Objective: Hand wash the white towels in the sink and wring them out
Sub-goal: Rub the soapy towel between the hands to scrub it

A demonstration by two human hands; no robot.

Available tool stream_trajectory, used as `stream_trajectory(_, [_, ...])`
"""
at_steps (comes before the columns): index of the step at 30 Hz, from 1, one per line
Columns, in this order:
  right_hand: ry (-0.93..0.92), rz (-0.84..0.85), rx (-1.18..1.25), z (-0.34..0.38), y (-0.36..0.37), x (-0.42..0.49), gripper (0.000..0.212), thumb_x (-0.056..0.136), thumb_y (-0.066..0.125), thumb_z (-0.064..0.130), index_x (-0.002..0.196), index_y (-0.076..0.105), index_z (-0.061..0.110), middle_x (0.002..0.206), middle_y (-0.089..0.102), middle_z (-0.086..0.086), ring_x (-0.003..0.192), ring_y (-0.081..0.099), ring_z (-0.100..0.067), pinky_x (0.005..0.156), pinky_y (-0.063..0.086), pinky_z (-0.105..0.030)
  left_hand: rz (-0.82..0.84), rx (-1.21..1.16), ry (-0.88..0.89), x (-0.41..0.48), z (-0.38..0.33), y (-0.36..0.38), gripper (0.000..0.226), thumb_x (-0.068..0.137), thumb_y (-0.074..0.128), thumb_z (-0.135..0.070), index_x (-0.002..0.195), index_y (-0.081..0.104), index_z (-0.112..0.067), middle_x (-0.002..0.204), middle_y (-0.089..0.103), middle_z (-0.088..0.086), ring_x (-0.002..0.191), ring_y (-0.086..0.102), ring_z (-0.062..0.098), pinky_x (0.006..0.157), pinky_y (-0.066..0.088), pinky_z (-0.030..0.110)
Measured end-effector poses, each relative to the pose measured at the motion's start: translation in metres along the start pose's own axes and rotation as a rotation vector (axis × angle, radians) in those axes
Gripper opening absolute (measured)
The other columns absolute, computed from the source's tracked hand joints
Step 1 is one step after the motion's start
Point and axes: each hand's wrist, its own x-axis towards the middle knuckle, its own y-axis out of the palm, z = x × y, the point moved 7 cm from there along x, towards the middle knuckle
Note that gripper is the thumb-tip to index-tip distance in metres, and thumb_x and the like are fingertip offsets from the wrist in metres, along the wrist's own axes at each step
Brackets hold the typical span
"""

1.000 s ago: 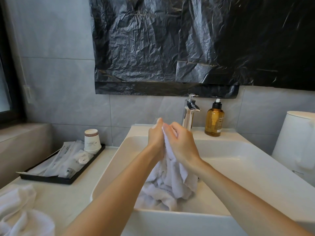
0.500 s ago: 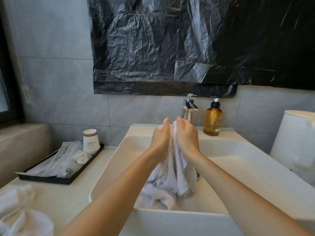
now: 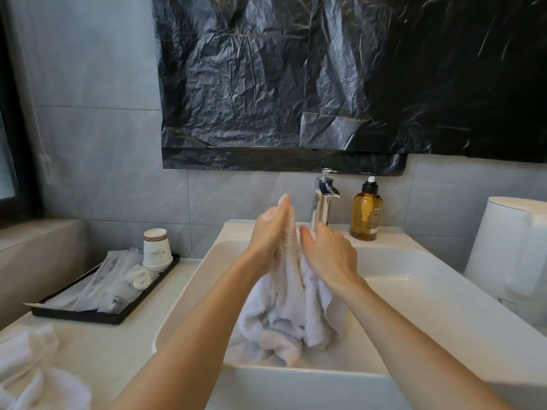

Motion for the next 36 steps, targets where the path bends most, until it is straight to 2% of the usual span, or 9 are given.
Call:
stream_trajectory(4, [-0.098, 0.072, 0.191, 0.001, 0.002, 0.009, 0.030, 0.101, 0.041, 0.031, 0.123, 0.052, 0.015, 0.125, 0.056, -0.004, 0.119, 0.049, -0.021, 0.092, 0.041, -0.035, 0.067, 0.054, 0.120, 0.002, -0.010, -0.004, 0.028, 0.099, 0.049, -0.041, 0.084, 0.056, -0.018, 0.081, 0.053, -0.001, 0.079, 0.050, 0.013, 0.073, 0.041, 0.027])
stream_trajectory(7, [-0.134, 0.277, 0.698, 0.017, 0.010, 0.010, 0.035, 0.102, 0.034, 0.039, 0.104, 0.065, 0.023, 0.108, 0.063, 0.006, 0.104, 0.055, -0.007, 0.091, 0.043, -0.031, 0.124, 0.022, 0.149, 0.000, -0.016, -0.005, 0.022, 0.099, 0.052, -0.034, 0.088, 0.060, -0.017, 0.074, 0.058, -0.005, 0.069, 0.057, 0.007, 0.063, 0.046, 0.019])
stream_trajectory(10, [-0.079, 0.344, 0.697, 0.013, 0.012, 0.012, 0.037, 0.097, 0.041, 0.051, 0.092, 0.061, 0.020, 0.092, 0.063, 0.003, 0.087, 0.058, -0.011, 0.078, 0.044, -0.031, 0.063, 0.081, 0.181, 0.003, -0.021, -0.016, 0.016, 0.098, 0.053, -0.032, 0.098, 0.065, -0.021, 0.087, 0.064, -0.006, 0.078, 0.059, 0.006, 0.069, 0.047, 0.017])
stream_trajectory(15, [-0.168, -0.178, 0.817, 0.001, -0.049, 0.022, 0.029, 0.099, 0.051, 0.024, 0.073, 0.042, 0.018, 0.065, 0.041, 0.007, 0.058, 0.037, -0.003, 0.058, 0.033, -0.025, 0.143, 0.219, 0.210, 0.005, -0.011, -0.011, 0.030, 0.093, 0.058, -0.043, 0.113, 0.067, -0.022, 0.103, 0.068, -0.009, 0.091, 0.061, 0.006, 0.077, 0.048, 0.019])
stream_trajectory(20, [-0.081, -0.559, 0.916, -0.026, -0.093, 0.019, 0.029, 0.101, 0.047, 0.020, 0.073, 0.042, 0.023, 0.066, 0.043, 0.011, 0.057, 0.040, 0.003, 0.060, 0.035, -0.016, 0.456, 0.740, 0.015, 0.001, 0.032, 0.005, 0.045, 0.078, 0.074, -0.054, 0.066, 0.047, -0.019, 0.060, 0.046, -0.016, 0.055, 0.044, 0.003, 0.053, 0.030, 0.016])
stream_trajectory(24, [0.073, -0.770, 0.953, -0.054, -0.106, 0.014, 0.019, 0.101, 0.047, 0.023, 0.084, 0.049, 0.016, 0.073, 0.050, 0.013, 0.063, 0.048, 0.011, 0.062, 0.038, -0.007, 0.477, 0.777, -0.037, 0.005, 0.041, -0.006, 0.038, 0.081, 0.071, -0.047, 0.089, 0.055, -0.013, 0.084, 0.054, -0.001, 0.077, 0.049, 0.017, 0.067, 0.034, 0.028])
stream_trajectory(27, [0.176, -0.837, 0.948, -0.065, -0.105, 0.010, 0.022, 0.099, 0.050, 0.029, 0.083, 0.049, 0.014, 0.069, 0.049, 0.012, 0.060, 0.047, 0.008, 0.057, 0.037, -0.012, 0.302, 0.532, -0.022, 0.010, 0.025, -0.008, 0.041, 0.076, 0.058, -0.044, 0.105, 0.056, -0.015, 0.101, 0.060, 0.004, 0.091, 0.057, 0.019, 0.080, 0.047, 0.033])
stream_trajectory(32, [0.046, -0.752, 0.661, -0.047, -0.097, 0.010, 0.031, 0.099, 0.049, 0.036, 0.077, 0.044, 0.015, 0.061, 0.045, 0.005, 0.060, 0.044, -0.011, 0.055, 0.029, -0.031, -0.239, 0.140, 0.125, 0.017, -0.013, -0.050, 0.015, 0.100, 0.048, -0.027, 0.105, 0.051, -0.013, 0.088, 0.054, 0.001, 0.081, 0.053, 0.017, 0.066, 0.042, 0.029])
stream_trajectory(36, [-0.034, -0.586, 0.406, -0.024, -0.082, 0.012, 0.033, 0.101, 0.040, 0.039, 0.081, 0.042, 0.014, 0.073, 0.051, -0.004, 0.071, 0.045, -0.026, 0.058, 0.026, -0.034, -0.291, 0.026, -0.001, 0.013, -0.004, -0.065, 0.033, 0.096, 0.046, -0.035, 0.113, 0.055, -0.010, 0.099, 0.062, 0.006, 0.087, 0.059, 0.020, 0.077, 0.051, 0.036])
